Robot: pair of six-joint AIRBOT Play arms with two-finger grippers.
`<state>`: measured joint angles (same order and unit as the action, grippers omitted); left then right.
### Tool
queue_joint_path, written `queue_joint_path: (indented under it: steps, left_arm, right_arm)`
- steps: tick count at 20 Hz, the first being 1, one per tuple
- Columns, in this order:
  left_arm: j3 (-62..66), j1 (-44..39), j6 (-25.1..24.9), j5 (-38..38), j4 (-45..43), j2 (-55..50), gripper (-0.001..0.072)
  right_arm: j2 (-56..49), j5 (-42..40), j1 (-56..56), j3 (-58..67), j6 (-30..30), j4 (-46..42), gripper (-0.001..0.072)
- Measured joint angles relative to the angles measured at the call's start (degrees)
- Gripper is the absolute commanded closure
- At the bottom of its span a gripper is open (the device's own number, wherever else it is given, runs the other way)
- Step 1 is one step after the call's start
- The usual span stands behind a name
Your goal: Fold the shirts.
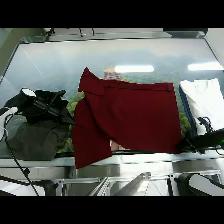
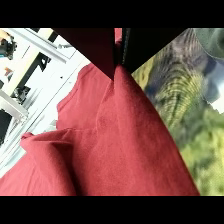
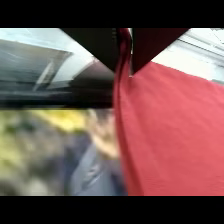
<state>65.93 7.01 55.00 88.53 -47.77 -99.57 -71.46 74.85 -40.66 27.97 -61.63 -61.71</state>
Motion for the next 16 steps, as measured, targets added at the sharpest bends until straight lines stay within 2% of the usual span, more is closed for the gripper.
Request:
queue_joint_path:
  steps: [2, 5, 8, 12, 16]
  left_arm:
    - [0.0, 0.0, 0.0, 0.0, 0.0, 0.0, 0.0682]
    - [0.2, 0.1, -1.1, 0.2, 1.7, 0.0, 0.0683]
    - [2.3, 0.8, -3.4, 2.7, 8.7, 0.1, 0.0686]
    - [8.9, 2.4, -5.7, 10.1, 25.7, 3.7, 0.0688]
    - [17.9, 5.9, -6.8, 15.1, 47.9, 12.7, 0.0687]
  right_arm:
    - [-0.1, 0.0, 0.0, 0.0, 0.4, 0.7, 0.0697]
    - [-0.2, 0.5, 0.0, 1.0, 0.7, 2.0, 0.0698]
    - [0.0, 5.0, 0.0, 4.6, 2.4, 9.2, 0.0699]
    - [2.1, 12.3, 0.0, 14.3, 6.1, 26.5, 0.0699]
    - [7.8, 16.1, -2.2, 27.4, 10.0, 53.5, 0.0698]
